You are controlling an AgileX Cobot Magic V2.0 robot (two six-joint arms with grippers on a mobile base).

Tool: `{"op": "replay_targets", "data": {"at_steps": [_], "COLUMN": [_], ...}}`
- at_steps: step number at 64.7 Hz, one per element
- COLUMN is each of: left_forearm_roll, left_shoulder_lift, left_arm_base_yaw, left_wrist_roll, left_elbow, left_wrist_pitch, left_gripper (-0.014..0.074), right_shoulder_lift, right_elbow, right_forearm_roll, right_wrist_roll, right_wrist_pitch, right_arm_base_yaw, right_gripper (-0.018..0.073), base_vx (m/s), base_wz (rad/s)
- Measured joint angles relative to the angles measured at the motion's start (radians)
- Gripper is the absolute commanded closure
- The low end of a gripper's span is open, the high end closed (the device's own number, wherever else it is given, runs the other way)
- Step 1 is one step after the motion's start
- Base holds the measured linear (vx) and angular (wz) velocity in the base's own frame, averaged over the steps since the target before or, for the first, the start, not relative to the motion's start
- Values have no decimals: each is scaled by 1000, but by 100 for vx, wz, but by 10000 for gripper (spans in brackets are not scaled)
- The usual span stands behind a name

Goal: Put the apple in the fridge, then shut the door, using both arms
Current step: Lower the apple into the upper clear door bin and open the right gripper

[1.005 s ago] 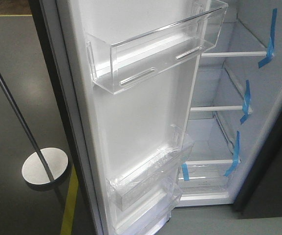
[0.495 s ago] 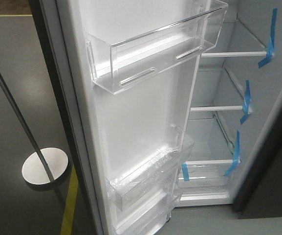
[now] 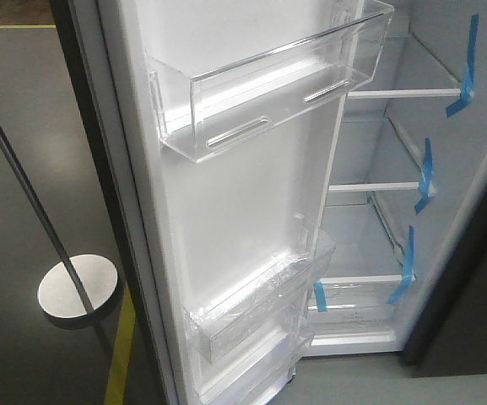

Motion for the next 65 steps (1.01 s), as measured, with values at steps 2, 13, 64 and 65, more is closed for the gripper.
{"op": "replay_targets", "data": {"at_steps": [2, 13, 64, 65], "left_forearm_roll": [0, 0, 0, 0], "left_shoulder_lift": [0, 0, 0, 0], "left_arm_base_yaw": [0, 0, 0, 0], "left_wrist_roll": [0, 0, 0, 0], "left_elbow": [0, 0, 0, 0], "left_wrist_pitch": [0, 0, 0, 0], "left_gripper": [603, 603, 603, 603], "right_shoulder_lift": [0, 5, 545, 553], "right_elbow": [0, -22, -429, -429], "right_forearm_roll": [12, 187, 888, 888], "right_wrist_roll": [-5, -164, -840, -843], "right_wrist_pitch": [-7, -70, 271, 273], "right_arm_base_yaw": [0, 0, 0, 0], "right_gripper": [500, 500, 491, 491], "base_vx": [0, 0, 0, 0], "base_wz": [0, 0, 0, 0]}}
